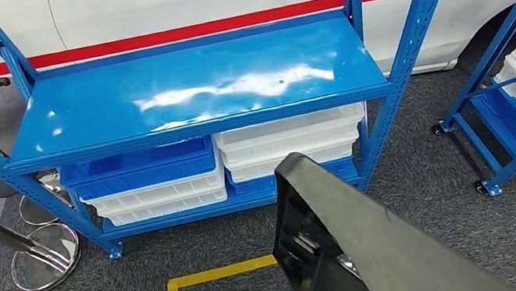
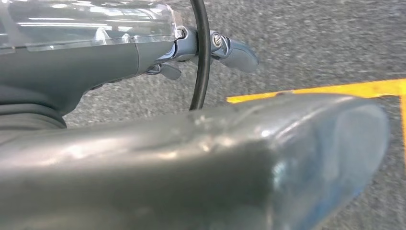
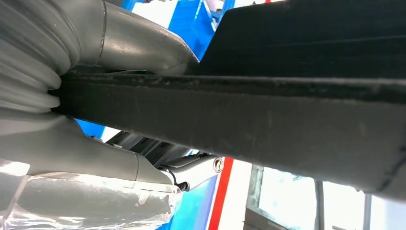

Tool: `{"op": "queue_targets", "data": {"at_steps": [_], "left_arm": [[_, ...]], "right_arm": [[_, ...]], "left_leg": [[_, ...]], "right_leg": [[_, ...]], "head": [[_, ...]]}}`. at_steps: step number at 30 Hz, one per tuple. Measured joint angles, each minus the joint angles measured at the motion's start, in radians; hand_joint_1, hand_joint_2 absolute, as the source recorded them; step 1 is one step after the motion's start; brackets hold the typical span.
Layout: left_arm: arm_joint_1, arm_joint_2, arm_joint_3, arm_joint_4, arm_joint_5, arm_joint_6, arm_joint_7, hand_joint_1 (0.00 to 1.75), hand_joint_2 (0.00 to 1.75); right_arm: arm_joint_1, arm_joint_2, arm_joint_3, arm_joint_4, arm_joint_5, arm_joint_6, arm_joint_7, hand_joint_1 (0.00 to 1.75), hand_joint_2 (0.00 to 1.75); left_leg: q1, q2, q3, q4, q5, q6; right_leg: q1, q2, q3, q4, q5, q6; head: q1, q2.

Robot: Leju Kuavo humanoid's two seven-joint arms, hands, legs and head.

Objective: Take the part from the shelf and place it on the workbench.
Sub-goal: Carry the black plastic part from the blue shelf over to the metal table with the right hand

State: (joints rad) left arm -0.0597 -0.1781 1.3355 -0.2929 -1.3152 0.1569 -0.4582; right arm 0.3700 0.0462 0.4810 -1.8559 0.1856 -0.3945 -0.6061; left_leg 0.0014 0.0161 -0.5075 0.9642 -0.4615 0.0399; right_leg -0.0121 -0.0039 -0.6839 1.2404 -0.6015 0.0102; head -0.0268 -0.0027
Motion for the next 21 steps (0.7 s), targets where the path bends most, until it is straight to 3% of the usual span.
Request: {"op": "queue_targets", "data": {"at_steps": [1, 3, 4, 5, 7, 8, 10, 11, 13, 14, 15, 16, 17, 18, 19, 21], "left_arm": [[0.000, 0.000, 0.000, -0.001, -0.001, -0.001, 0.000, 0.00, 0.00], [0.000, 0.000, 0.002, -0.002, -0.003, -0.002, 0.001, 0.00, 0.00], [0.000, 0.000, 0.003, -0.003, -0.003, -0.003, 0.001, 0.00, 0.00], [0.000, 0.000, 0.003, -0.003, -0.003, -0.004, 0.001, 0.00, 0.00], [0.000, 0.000, 0.004, -0.003, -0.004, -0.005, 0.002, 0.00, 0.00], [0.000, 0.000, 0.005, -0.003, -0.004, -0.006, 0.002, 0.00, 0.00], [0.001, 0.000, 0.007, -0.004, -0.004, -0.007, 0.004, 0.00, 0.00], [0.002, 0.000, 0.008, -0.005, -0.005, -0.009, 0.004, 0.00, 0.00], [0.005, -0.001, 0.008, -0.006, -0.005, -0.014, 0.001, 0.00, 0.00], [0.005, -0.001, 0.008, -0.006, -0.005, -0.016, -0.001, 0.00, 0.00], [0.005, -0.001, 0.008, -0.006, -0.005, -0.017, -0.002, 0.00, 0.00], [0.005, -0.002, 0.008, -0.006, -0.005, -0.018, -0.003, 0.00, 0.00], [0.005, -0.001, 0.009, -0.006, -0.004, -0.020, -0.003, 0.00, 0.00], [0.005, -0.001, 0.009, -0.006, -0.004, -0.022, -0.004, 0.00, 0.00], [0.005, -0.001, 0.009, -0.007, -0.004, -0.024, -0.005, 0.00, 0.00], [0.005, 0.001, 0.009, -0.010, -0.002, -0.026, -0.005, 0.00, 0.00]], "right_arm": [[0.000, 0.000, 0.000, 0.000, 0.000, 0.000, 0.000, 1.75, 1.75], [0.001, 0.000, -0.001, 0.000, 0.000, -0.001, 0.001, 1.75, 1.75], [0.001, 0.000, -0.001, 0.000, 0.000, -0.001, 0.001, 1.75, 1.75], [0.001, 0.000, -0.001, -0.001, 0.000, -0.002, 0.001, 1.75, 1.75], [0.001, 0.000, -0.002, -0.004, 0.000, -0.004, 0.002, 1.75, 1.75], [0.001, 0.000, -0.002, -0.006, -0.002, -0.004, 0.002, 1.75, 1.75], [0.003, 0.000, -0.004, -0.007, -0.017, 0.004, 0.003, 1.75, 1.75], [0.003, 0.000, -0.004, -0.007, -0.032, 0.015, 0.003, 1.75, 1.75], [0.004, 0.001, -0.006, -0.008, -0.065, 0.043, -0.001, 1.75, 1.75], [0.005, 0.001, -0.007, -0.008, -0.079, 0.056, -0.006, 1.75, 1.75], [0.006, 0.001, -0.008, -0.008, -0.090, 0.067, -0.011, 1.75, 1.75], [0.008, 0.001, -0.009, -0.008, -0.099, 0.075, -0.015, 1.75, 1.75], [0.009, 0.001, -0.011, -0.008, -0.106, 0.080, -0.018, 1.75, 1.75], [0.011, 0.001, -0.013, -0.008, -0.110, 0.084, -0.020, 1.75, 1.75], [0.012, 0.001, -0.014, -0.008, -0.114, 0.087, -0.021, 1.75, 1.75], [0.014, 0.002, -0.017, -0.008, -0.120, 0.090, -0.024, 1.75, 1.75]], "left_leg": [[0.000, 0.001, -0.020, 0.005, 0.012, -0.001], [0.000, 0.001, -0.060, 0.021, 0.032, -0.006], [0.000, 0.001, -0.079, 0.031, 0.041, -0.009], [-0.001, 0.000, -0.096, 0.042, 0.047, -0.014], [-0.002, -0.002, -0.114, 0.058, 0.059, -0.024], [-0.002, -0.002, -0.118, 0.061, 0.067, -0.031], [0.001, -0.003, -0.122, 0.061, 0.080, -0.043], [0.003, -0.004, -0.130, 0.071, 0.065, -0.049], [0.007, -0.006, -0.156, 0.140, -0.018, -0.059], [0.008, -0.007, -0.171, 0.199, -0.070, -0.063], [0.009, -0.007, -0.181, 0.261, -0.104, -0.066], [0.009, -0.007, -0.186, 0.311, -0.114, -0.067], [0.009, -0.008, -0.179, 0.336, -0.100, -0.065], [0.008, -0.012, -0.152, 0.321, -0.071, -0.060], [0.006, -0.024, -0.109, 0.272, -0.043, -0.051], [0.003, -0.069, -0.001, 0.118, -0.033, -0.028]], "right_leg": [[-0.001, 0.000, 0.002, 0.041, -0.001, 0.002], [-0.002, 0.000, 0.048, 0.035, 0.054, 0.003], [-0.002, 0.000, 0.093, -0.012, 0.080, 0.002], [-0.002, 0.000, 0.148, -0.084, 0.079, -0.001], [0.002, 0.001, 0.230, -0.204, 0.048, -0.010], [0.005, 0.002, 0.246, -0.235, 0.033, -0.016], [0.007, 0.001, 0.235, -0.241, 0.046, -0.031], [0.006, 0.002, 0.223, -0.241, 0.057, -0.040], [0.003, 0.007, 0.194, -0.244, 0.081, -0.053], [0.004, 0.012, 0.178, -0.244, 0.093, -0.056], [0.005, 0.016, 0.162, -0.243, 0.105, -0.056], [0.007, 0.021, 0.147, -0.241, 0.117, -0.056], [0.009, 0.027, 0.132, -0.240, 0.128, -0.055], [0.011, 0.036, 0.119, -0.238, 0.138, -0.054], [0.012, 0.045, 0.107, -0.237, 0.148, -0.053], [0.014, 0.062, 0.091, -0.235, 0.165, -0.048]], "head": [[0.000, 0.000], [0.000, 0.000], [0.000, 0.000], [0.000, 0.000], [0.000, 0.000], [0.000, 0.000], [0.000, 0.000], [0.000, 0.000], [0.000, 0.000], [-0.001, 0.000], [-0.001, 0.000], [0.000, 0.000], [-0.001, 0.000], [-0.001, 0.000], [-0.001, 0.000], [0.000, 0.000]]}}
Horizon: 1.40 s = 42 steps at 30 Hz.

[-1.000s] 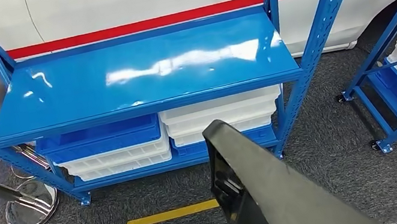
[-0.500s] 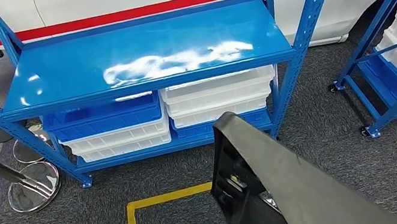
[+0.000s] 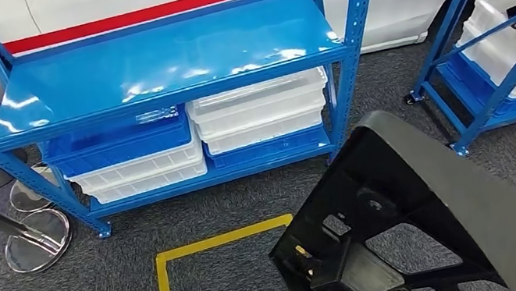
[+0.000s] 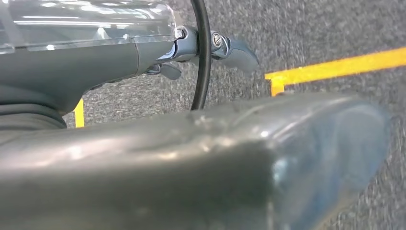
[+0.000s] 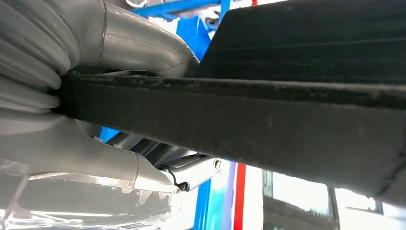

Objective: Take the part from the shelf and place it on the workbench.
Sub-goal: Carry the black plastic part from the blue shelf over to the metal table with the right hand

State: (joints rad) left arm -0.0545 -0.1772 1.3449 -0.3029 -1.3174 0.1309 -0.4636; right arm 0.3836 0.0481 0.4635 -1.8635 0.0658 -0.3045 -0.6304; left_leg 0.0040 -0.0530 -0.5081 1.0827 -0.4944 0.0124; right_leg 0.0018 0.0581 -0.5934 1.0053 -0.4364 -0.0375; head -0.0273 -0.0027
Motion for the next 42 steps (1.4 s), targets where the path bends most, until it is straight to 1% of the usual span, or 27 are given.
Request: {"op": "queue_targets", "data": {"at_steps": [2, 4, 5, 6, 8, 10, 11, 12, 13, 15, 16, 17, 19, 20, 22, 24, 26, 27, 28, 30, 32, 33, 35, 37, 39, 41, 42], "left_arm": [[-0.001, 0.001, 0.001, -0.003, 0.002, 0.000, 0.000, 0.00, 0.00], [-0.002, -0.003, 0.002, -0.003, 0.006, 0.000, 0.000, 0.00, 0.00], [-0.002, -0.004, 0.003, -0.003, 0.007, 0.000, 0.001, 0.00, 0.00], [-0.001, -0.006, 0.004, -0.003, 0.008, -0.001, 0.002, 0.00, 0.00], [0.003, -0.008, 0.006, -0.003, 0.009, -0.001, 0.004, 0.00, 0.00], [0.008, -0.009, 0.007, -0.003, 0.010, -0.001, 0.005, 0.00, 0.00], [0.009, -0.009, 0.007, -0.003, 0.010, -0.001, 0.005, 0.00, 0.00], [0.009, -0.010, 0.007, -0.003, 0.010, -0.001, 0.005, 0.00, 0.00], [0.008, -0.012, 0.008, -0.003, 0.010, -0.001, 0.005, 0.00, 0.00], [0.007, -0.015, 0.008, -0.004, 0.010, -0.001, 0.005, 0.00, 0.00], [0.006, -0.015, 0.008, -0.004, 0.010, -0.001, 0.005, 0.00, 0.00], [0.004, -0.015, 0.008, -0.004, 0.011, -0.001, 0.005, 0.00, 0.00], [-0.001, -0.016, 0.009, -0.004, 0.011, -0.001, 0.005, 0.00, 0.00], [-0.003, -0.016, 0.009, -0.004, 0.011, -0.001, 0.005, 0.00, 0.00], [-0.003, -0.018, 0.009, -0.005, 0.011, -0.002, 0.005, 0.00, 0.00], [0.001, -0.019, 0.012, -0.005, 0.012, -0.003, 0.005, 0.00, 0.00], [0.005, -0.019, 0.017, -0.005, 0.012, -0.003, 0.005, 0.00, 0.00], [0.007, -0.019, 0.018, -0.006, 0.012, -0.003, 0.005, 0.00, 0.00], [0.007, -0.019, 0.019, -0.006, 0.012, -0.003, 0.005, 0.00, 0.00], [0.007, -0.020, 0.020, -0.006, 0.012, -0.003, 0.005, 0.00, 0.00], [0.007, -0.022, 0.022, -0.006, 0.011, -0.003, 0.006, 0.00, 0.00], [0.007, -0.023, 0.023, -0.006, 0.011, -0.003, 0.007, 0.00, 0.00], [0.006, -0.026, 0.023, -0.006, 0.009, -0.003, 0.012, 0.00, 0.00], [0.005, -0.030, 0.023, -0.007, 0.008, -0.003, 0.020, 0.00, 0.00], [0.009, -0.031, 0.023, -0.008, 0.006, -0.002, 0.025, 0.00, 0.00], [0.012, -0.031, 0.023, -0.008, 0.002, -0.002, 0.024, 0.00, 0.00], [0.011, -0.031, 0.023, -0.008, 0.000, -0.002, 0.023, 0.00, 0.00]], "right_arm": [[0.002, 0.003, -0.003, 0.000, -0.005, 0.002, -0.003, 1.75, 1.75], [0.010, 0.006, -0.007, 0.000, -0.007, 0.002, -0.005, 1.75, 1.75], [0.016, 0.007, -0.009, 0.000, -0.008, 0.001, -0.006, 1.75, 1.75], [0.021, 0.007, -0.012, 0.000, -0.009, 0.000, -0.007, 1.75, 1.75], [0.030, 0.008, -0.018, 0.001, -0.011, -0.002, -0.007, 1.75, 1.75], [0.038, 0.008, -0.025, 0.004, -0.012, -0.003, -0.007, 1.75, 1.75], [0.043, 0.008, -0.027, 0.005, -0.012, -0.003, -0.007, 1.75, 1.75], [0.047, 0.008, -0.029, 0.005, -0.013, -0.003, -0.007, 1.75, 1.75], [0.050, 0.008, -0.029, 0.005, -0.013, -0.003, -0.007, 1.75, 1.75], [0.052, 0.008, -0.030, 0.005, -0.013, -0.002, -0.007, 1.75, 1.75], [0.052, 0.008, -0.030, 0.005, -0.013, -0.002, -0.007, 1.75, 1.75], [0.053, 0.008, -0.031, 0.005, -0.013, -0.002, -0.007, 1.75, 1.75], [0.056, 0.010, -0.031, 0.005, -0.013, -0.001, -0.007, 1.75, 1.75], [0.057, 0.011, -0.032, 0.005, -0.013, -0.001, -0.007, 1.75, 1.75], [0.058, 0.014, -0.033, 0.005, -0.013, -0.001, -0.007, 1.75, 1.75], [0.059, 0.017, -0.035, 0.005, -0.013, -0.001, -0.008, 1.75, 1.75], [0.062, 0.018, -0.039, 0.005, -0.013, -0.002, -0.008, 1.75, 1.75], [0.063, 0.018, -0.040, 0.005, -0.012, -0.002, -0.008, 1.75, 1.75], [0.064, 0.018, -0.042, 0.005, -0.011, -0.001, -0.008, 1.75, 1.75], [0.064, 0.021, -0.045, 0.005, -0.005, 0.000, -0.007, 1.75, 1.75], [0.065, 0.026, -0.048, 0.005, 0.005, 0.004, -0.005, 1.75, 1.75], [0.066, 0.029, -0.049, 0.005, 0.008, 0.007, -0.002, 1.75, 1.75], [0.072, 0.033, -0.054, 0.005, 0.013, 0.014, 0.005, 1.75, 1.75], [0.075, 0.036, -0.063, 0.005, 0.015, 0.022, 0.008, 1.75, 1.75], [0.075, 0.040, -0.073, 0.006, 0.019, 0.034, 0.009, 1.75, 1.75], [0.076, 0.045, -0.086, 0.009, 0.025, 0.047, 0.009, 1.75, 1.75], [0.077, 0.048, -0.092, 0.010, 0.028, 0.051, 0.009, 1.75, 1.75]], "left_leg": [[-0.005, -0.022, 0.058, -0.098, -0.025, 0.011], [-0.006, 0.000, 0.064, -0.123, -0.022, 0.012], [-0.003, 0.012, 0.063, -0.130, -0.015, 0.014], [0.000, 0.026, 0.060, -0.137, -0.007, 0.018], [0.002, 0.055, 0.051, -0.140, 0.004, 0.023], [0.001, 0.086, 0.038, -0.133, 0.007, 0.023], [0.002, 0.100, 0.033, -0.128, 0.008, 0.022], [0.002, 0.113, 0.028, -0.123, 0.007, 0.019], [0.004, 0.124, 0.025, -0.116, 0.004, 0.015], [0.003, 0.143, 0.020, -0.100, -0.004, 0.002], [0.001, 0.151, 0.019, -0.093, -0.008, -0.006], [0.000, 0.157, 0.019, -0.089, -0.010, -0.013], [0.001, 0.169, 0.021, -0.088, -0.011, -0.023], [0.003, 0.161, 0.021, -0.083, -0.018, -0.028], [0.008, 0.116, -0.003, -0.025, -0.064, -0.037], [0.011, 0.072, -0.060, 0.108, -0.135, -0.043], [0.011, 0.062, -0.103, 0.201, -0.160, -0.043], [0.011, 0.060, -0.100, 0.193, -0.141, -0.041], [0.011, 0.054, -0.079, 0.145, -0.106, -0.038], [0.012, 0.007, -0.018, 0.005, -0.036, -0.028], [0.011, -0.035, 0.011, -0.075, -0.012, -0.021], [0.010, -0.037, 0.012, -0.082, -0.015, -0.019], [0.011, -0.013, 0.013, -0.090, -0.007, -0.011], [0.015, 0.017, 0.015, -0.101, 0.004, 0.002], [0.012, 0.049, 0.011, -0.104, 0.007, 0.010], [0.008, 0.082, 0.007, -0.101, 0.006, 0.011], [0.007, 0.097, 0.006, -0.100, 0.005, 0.010]], "right_leg": [[-0.004, 0.016, -0.009, 0.000, 0.015, 0.010], [-0.006, 0.030, -0.016, 0.002, 0.026, 0.023], [-0.006, 0.023, -0.024, 0.012, 0.021, 0.028], [-0.005, 0.008, -0.038, 0.039, 0.000, 0.031], [-0.007, -0.031, -0.089, 0.150, -0.074, 0.038], [-0.016, -0.046, -0.133, 0.268, -0.130, 0.050], [-0.020, -0.051, -0.131, 0.284, -0.132, 0.055], [-0.024, -0.057, -0.109, 0.259, -0.116, 0.059], [-0.027, -0.067, -0.067, 0.199, -0.090, 0.063], [-0.028, -0.102, 0.012, 0.070, -0.056, 0.059], [-0.026, -0.112, 0.032, 0.035, -0.051, 0.054], [-0.022, -0.116, 0.036, 0.024, -0.052, 0.046], [-0.020, -0.099, 0.030, 0.024, -0.046, 0.032], [-0.022, -0.091, 0.028, 0.022, -0.043, 0.025], [-0.027, -0.073, 0.022, 0.016, -0.034, 0.012], [-0.025, -0.053, 0.015, 0.016, -0.029, 0.005], [-0.023, -0.027, 0.010, 0.018, -0.026, 0.004], [-0.022, -0.014, 0.009, 0.019, -0.025, 0.004], [-0.022, 0.000, 0.010, 0.020, -0.025, 0.005], [-0.021, 0.024, 0.010, 0.023, -0.022, 0.011], [-0.023, 0.047, 0.001, 0.025, -0.016, 0.023], [-0.024, 0.059, -0.004, 0.024, -0.011, 0.031], [-0.026, 0.068, -0.013, 0.023, -0.006, 0.045], [-0.022, 0.023, -0.039, 0.069, -0.039, 0.051], [-0.022, -0.032, -0.092, 0.186, -0.110, 0.053], [-0.024, -0.048, -0.130, 0.279, -0.147, 0.057], [-0.024, -0.053, -0.123, 0.279, -0.138, 0.058]], "head": [[0.000, 0.000], [0.000, 0.000], [0.000, 0.000], [0.001, 0.000], [0.001, 0.000], [0.001, 0.000], [0.001, 0.000], [0.001, 0.000], [0.001, 0.000], [0.001, 0.000], [0.001, 0.000], [0.001, 0.000], [0.001, 0.000], [0.001, 0.000], [0.001, 0.000], [0.001, 0.000], [0.001, 0.000], [0.001, 0.000], [0.001, 0.000], [0.001, 0.000], [0.001, 0.000], [0.001, 0.000], [0.001, 0.000], [0.001, 0.000], [0.001, 0.000], [0.001, 0.000], [0.001, 0.000]]}}
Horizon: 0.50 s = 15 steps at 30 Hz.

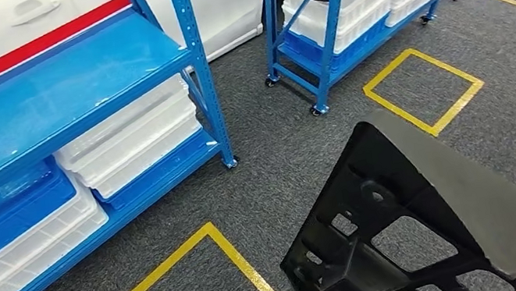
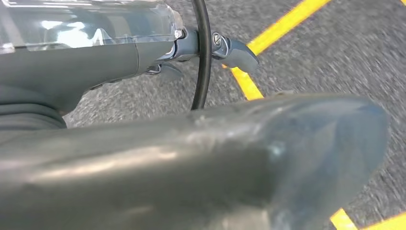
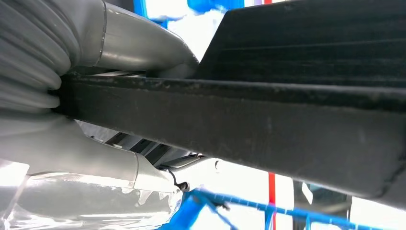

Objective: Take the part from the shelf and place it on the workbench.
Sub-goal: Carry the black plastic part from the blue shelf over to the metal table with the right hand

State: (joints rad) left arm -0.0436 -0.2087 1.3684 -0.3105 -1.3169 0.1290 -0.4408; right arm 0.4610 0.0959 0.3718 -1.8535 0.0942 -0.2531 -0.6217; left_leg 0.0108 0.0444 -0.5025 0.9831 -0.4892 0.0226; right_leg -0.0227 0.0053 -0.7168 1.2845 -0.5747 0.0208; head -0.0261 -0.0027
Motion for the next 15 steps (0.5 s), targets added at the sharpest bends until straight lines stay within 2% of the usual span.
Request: {"op": "queue_targets", "data": {"at_steps": [1, 2, 4, 5, 7, 8, 10, 12, 13, 14, 15], "left_arm": [[-0.002, 0.000, 0.000, 0.000, -0.002, 0.000, -0.002, 0.00, 0.00], [-0.004, -0.001, 0.000, 0.000, -0.003, -0.001, -0.005, 0.00, 0.00], [-0.006, -0.003, 0.000, 0.000, -0.005, -0.002, -0.009, 0.00, 0.00], [-0.008, -0.003, 0.000, 0.000, -0.006, -0.002, -0.010, 0.00, 0.00], [-0.012, -0.004, 0.000, 0.000, -0.008, -0.001, -0.011, 0.00, 0.00], [-0.014, -0.004, 0.000, 0.000, -0.009, 0.000, -0.009, 0.00, 0.00], [-0.016, -0.004, 0.000, 0.000, -0.011, 0.002, -0.003, 0.00, 0.00], [-0.013, -0.004, 0.000, 0.000, -0.013, 0.004, 0.002, 0.00, 0.00], [-0.011, -0.004, 0.000, 0.000, -0.013, 0.004, 0.004, 0.00, 0.00], [-0.010, -0.004, 0.000, 0.000, -0.014, 0.005, 0.004, 0.00, 0.00], [-0.009, -0.004, 0.000, 0.000, -0.014, 0.006, 0.005, 0.00, 0.00]], "right_arm": [[0.001, 0.003, -0.005, 0.001, 0.003, 0.002, 0.000, 1.75, 1.75], [0.002, 0.005, -0.010, 0.001, 0.005, 0.004, 0.001, 1.75, 1.75], [0.003, 0.012, -0.017, 0.001, 0.006, 0.006, 0.005, 1.75, 1.75], [0.005, 0.015, -0.021, 0.001, 0.006, 0.009, 0.006, 1.75, 1.75], [0.010, 0.021, -0.029, 0.001, 0.007, 0.014, 0.008, 1.75, 1.75], [0.013, 0.024, -0.033, 0.001, 0.007, 0.017, 0.008, 1.75, 1.75], [0.017, 0.031, -0.038, 0.001, 0.008, 0.020, 0.008, 1.75, 1.75], [0.017, 0.037, -0.042, 0.001, 0.009, 0.021, 0.008, 1.75, 1.75], [0.017, 0.039, -0.044, 0.002, 0.010, 0.021, 0.008, 1.75, 1.75], [0.017, 0.041, -0.046, 0.002, 0.010, 0.021, 0.008, 1.75, 1.75], [0.018, 0.041, -0.048, 0.003, 0.010, 0.021, 0.008, 1.75, 1.75]], "left_leg": [[0.000, 0.014, 0.000, 0.003, -0.002, -0.002], [0.000, 0.026, 0.001, 0.006, -0.005, -0.004], [-0.004, 0.045, 0.002, 0.012, -0.012, -0.014], [-0.006, 0.053, 0.004, 0.014, -0.015, -0.019], [-0.007, 0.068, 0.010, 0.014, -0.017, -0.030], [-0.004, 0.064, 0.011, 0.016, -0.021, -0.035], [0.000, 0.023, -0.002, 0.053, -0.054, -0.045], [0.002, -0.026, -0.050, 0.166, -0.122, -0.052], [0.002, -0.034, -0.080, 0.233, -0.151, -0.054], [0.003, -0.036, -0.101, 0.279, -0.162, -0.055], [0.003, -0.037, -0.108, 0.291, -0.153, -0.056]], "right_leg": [[0.000, -0.007, 0.029, -0.042, 0.024, -0.001], [0.000, -0.020, 0.073, -0.111, 0.053, -0.003], [0.006, -0.051, 0.142, -0.226, 0.085, -0.013], [0.010, -0.058, 0.155, -0.251, 0.088, -0.018], [0.016, -0.047, 0.152, -0.258, 0.088, -0.029], [0.014, -0.039, 0.152, -0.261, 0.090, -0.035], [0.006, -0.022, 0.152, -0.269, 0.097, -0.047], [0.003, -0.003, 0.150, -0.271, 0.101, -0.055], [0.004, 0.008, 0.148, -0.270, 0.102, -0.056], [0.005, 0.020, 0.146, -0.268, 0.102, -0.056], [0.004, 0.034, 0.145, -0.265, 0.102, -0.056]], "head": [[0.000, 0.000], [0.000, 0.000], [0.000, 0.000], [0.000, 0.000], [0.000, 0.000], [0.000, 0.000], [0.000, 0.000], [0.000, 0.000], [0.000, 0.000], [0.000, 0.000], [0.000, 0.000]]}}
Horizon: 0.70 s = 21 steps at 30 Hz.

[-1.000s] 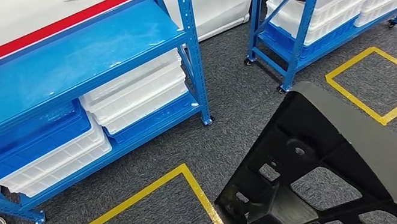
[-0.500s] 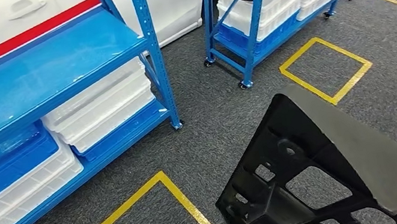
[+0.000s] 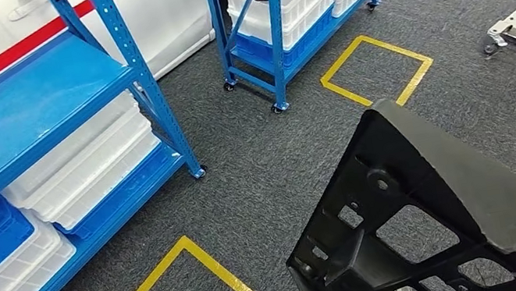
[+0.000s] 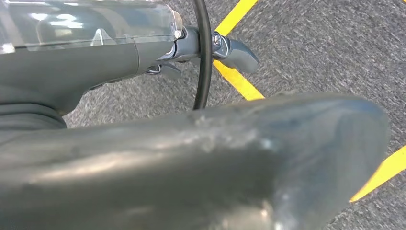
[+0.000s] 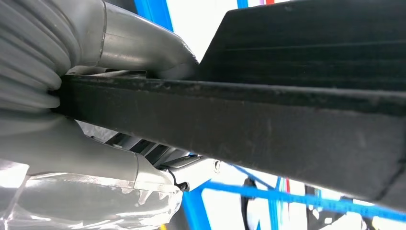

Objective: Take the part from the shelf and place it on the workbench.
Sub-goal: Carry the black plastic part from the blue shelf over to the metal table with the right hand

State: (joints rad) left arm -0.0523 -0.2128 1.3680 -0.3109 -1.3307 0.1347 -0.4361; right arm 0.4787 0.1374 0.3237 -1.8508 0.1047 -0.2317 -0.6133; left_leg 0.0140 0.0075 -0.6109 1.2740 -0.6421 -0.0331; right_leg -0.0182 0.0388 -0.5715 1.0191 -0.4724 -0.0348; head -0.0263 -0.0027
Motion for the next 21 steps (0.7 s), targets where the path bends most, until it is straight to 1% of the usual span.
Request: {"op": "queue_targets", "data": {"at_steps": [1, 2, 3, 4, 5, 6, 7, 8, 9, 10, 11, 12, 13, 14, 15, 16, 18, 19, 20, 21], "left_arm": [[0.000, 0.000, 0.000, 0.000, 0.000, 0.001, 0.000, 0.00, 0.00], [0.000, 0.001, 0.000, 0.000, -0.001, 0.001, 0.000, 0.00, 0.00], [0.000, 0.001, 0.000, 0.000, -0.002, 0.002, 0.000, 0.00, 0.00], [0.001, 0.001, 0.000, 0.000, -0.004, 0.002, -0.002, 0.00, 0.00], [0.001, 0.001, 0.000, 0.000, -0.006, 0.002, -0.004, 0.00, 0.00], [0.000, 0.001, 0.000, 0.000, -0.007, 0.002, -0.007, 0.00, 0.00], [-0.001, 0.001, 0.000, 0.000, -0.008, 0.002, -0.012, 0.00, 0.00], [-0.002, 0.000, -0.001, 0.000, -0.009, 0.002, -0.015, 0.00, 0.00], [-0.003, -0.001, -0.001, 0.000, -0.009, 0.002, -0.019, 0.00, 0.00], [-0.004, -0.001, -0.001, 0.000, -0.009, 0.002, -0.022, 0.00, 0.00], [-0.004, -0.002, -0.001, 0.000, -0.010, 0.002, -0.023, 0.00, 0.00], [-0.003, -0.002, -0.001, 0.000, -0.010, 0.002, -0.024, 0.00, 0.00], [-0.001, -0.001, -0.001, 0.000, -0.010, 0.002, -0.024, 0.00, 0.00], [0.000, 0.000, -0.001, 0.000, -0.010, 0.002, -0.024, 0.00, 0.00], [0.000, 0.000, -0.001, 0.000, -0.009, 0.002, -0.024, 0.00, 0.00], [-0.001, 0.001, -0.001, 0.000, -0.009, 0.002, -0.024, 0.00, 0.00], [-0.004, 0.000, -0.001, 0.000, -0.010, 0.002, -0.024, 0.00, 0.00], [-0.004, 0.000, -0.001, 0.000, -0.010, 0.002, -0.024, 0.00, 0.00], [-0.005, 0.000, -0.001, 0.000, -0.010, 0.002, -0.024, 0.00, 0.00], [-0.005, 0.000, -0.001, 0.000, -0.010, 0.002, -0.024, 0.00, 0.00]], "right_arm": [[0.000, 0.001, -0.002, 0.000, 0.000, 0.000, 0.000, 1.75, 1.75], [0.000, 0.001, -0.004, 0.001, 0.000, 0.001, 0.000, 1.75, 1.75], [0.000, 0.002, -0.005, 0.001, 0.000, 0.002, 0.000, 1.75, 1.75], [-0.001, 0.002, -0.006, 0.001, 0.000, 0.003, 0.000, 1.75, 1.75], [-0.002, 0.004, -0.006, 0.001, 0.000, 0.005, 0.000, 1.75, 1.75], [-0.002, 0.005, -0.007, 0.001, 0.000, 0.008, -0.001, 1.75, 1.75], [-0.002, 0.006, -0.008, 0.001, 0.000, 0.011, -0.002, 1.75, 1.75], [-0.002, 0.007, -0.009, 0.001, 0.000, 0.013, -0.003, 1.75, 1.75], [-0.001, 0.007, -0.011, 0.001, 0.000, 0.014, -0.004, 1.75, 1.75], [-0.001, 0.007, -0.012, 0.001, 0.000, 0.015, -0.005, 1.75, 1.75], [-0.003, 0.007, -0.013, 0.001, 0.000, 0.015, -0.006, 1.75, 1.75], [-0.004, 0.008, -0.013, 0.001, 0.000, 0.015, -0.007, 1.75, 1.75], [-0.006, 0.008, -0.014, 0.001, 0.000, 0.015, -0.007, 1.75, 1.75], [-0.006, 0.007, -0.014, 0.002, 0.000, 0.015, -0.007, 1.75, 1.75], [-0.005, 0.007, -0.015, 0.002, 0.000, 0.015, -0.007, 1.75, 1.75], [-0.005, 0.007, -0.016, 0.003, 0.000, 0.015, -0.007, 1.75, 1.75], [-0.005, 0.008, -0.018, 0.005, -0.001, 0.015, -0.008, 1.75, 1.75], [-0.005, 0.008, -0.018, 0.005, -0.001, 0.015, -0.008, 1.75, 1.75], [-0.005, 0.008, -0.018, 0.005, -0.001, 0.015, -0.008, 1.75, 1.75], [-0.005, 0.008, -0.018, 0.005, -0.001, 0.015, -0.008, 1.75, 1.75]], "left_leg": [[0.001, -0.002, 0.011, -0.028, 0.029, 0.000], [0.003, -0.012, 0.036, -0.089, 0.070, 0.001], [0.007, -0.037, 0.064, -0.154, 0.101, 0.002], [0.009, -0.064, 0.087, -0.211, 0.123, 0.004], [0.011, -0.086, 0.099, -0.244, 0.130, 0.007], [0.010, -0.099, 0.103, -0.256, 0.127, 0.011], [0.007, -0.093, 0.102, -0.260, 0.129, 0.017], [0.008, -0.080, 0.103, -0.262, 0.133, 0.025], [0.009, -0.066, 0.105, -0.269, 0.138, 0.034], [0.011, -0.051, 0.106, -0.275, 0.144, 0.043], [0.011, -0.035, 0.106, -0.281, 0.148, 0.050], [0.008, -0.019, 0.105, -0.282, 0.149, 0.053], [0.004, -0.003, 0.104, -0.282, 0.149, 0.055], [0.001, 0.013, 0.103, -0.282, 0.148, 0.055], [-0.001, 0.029, 0.102, -0.281, 0.148, 0.056], [-0.003, 0.043, 0.103, -0.281, 0.147, 0.055], [-0.005, 0.065, 0.106, -0.281, 0.144, 0.054], [-0.005, 0.071, 0.108, -0.281, 0.143, 0.053], [-0.005, 0.074, 0.109, -0.281, 0.142, 0.052], [-0.005, 0.075, 0.109, -0.281, 0.142, 0.052]], "right_leg": [[-0.001, 0.014, 0.000, 0.003, -0.001, 0.001], [-0.002, 0.028, 0.000, 0.006, -0.002, 0.003], [-0.003, 0.040, -0.001, 0.009, -0.002, 0.005], [-0.002, 0.053, -0.004, 0.014, -0.003, 0.010], [-0.003, 0.064, -0.009, 0.016, -0.001, 0.017], [-0.004, 0.075, -0.015, 0.017, 0.002, 0.025], [-0.004, 0.088, -0.021, 0.015, 0.007, 0.034], [-0.006, 0.096, -0.025, 0.013, 0.011, 0.042], [-0.005, 0.085, -0.030, 0.019, 0.007, 0.048], [-0.003, 0.062, -0.041, 0.039, -0.007, 0.051], [-0.002, 0.030, -0.061, 0.081, -0.034, 0.053], [0.001, -0.003, -0.090, 0.140, -0.067, 0.055], [0.001, -0.020, -0.121, 0.206, -0.099, 0.056], [0.000, -0.029, -0.145, 0.260, -0.120, 0.058], [0.000, -0.033, -0.153, 0.283, -0.121, 0.058], [0.000, -0.036, -0.141, 0.268, -0.105, 0.057], [0.002, -0.054, -0.069, 0.149, -0.046, 0.050], [0.003, -0.062, -0.038, 0.098, -0.025, 0.047], [0.004, -0.070, -0.019, 0.065, -0.014, 0.045], [0.005, -0.072, -0.015, 0.060, -0.012, 0.045]], "head": [[0.000, 0.000], [0.000, 0.000], [0.000, 0.000], [0.000, 0.000], [0.000, 0.000], [0.000, 0.000], [0.000, 0.000], [0.000, 0.000], [0.000, 0.000], [0.000, 0.000], [0.000, 0.000], [0.000, 0.000], [0.000, 0.000], [0.000, 0.000], [0.000, 0.000], [0.000, 0.000], [0.000, 0.000], [0.000, 0.000], [0.000, 0.000], [0.000, 0.000]]}}
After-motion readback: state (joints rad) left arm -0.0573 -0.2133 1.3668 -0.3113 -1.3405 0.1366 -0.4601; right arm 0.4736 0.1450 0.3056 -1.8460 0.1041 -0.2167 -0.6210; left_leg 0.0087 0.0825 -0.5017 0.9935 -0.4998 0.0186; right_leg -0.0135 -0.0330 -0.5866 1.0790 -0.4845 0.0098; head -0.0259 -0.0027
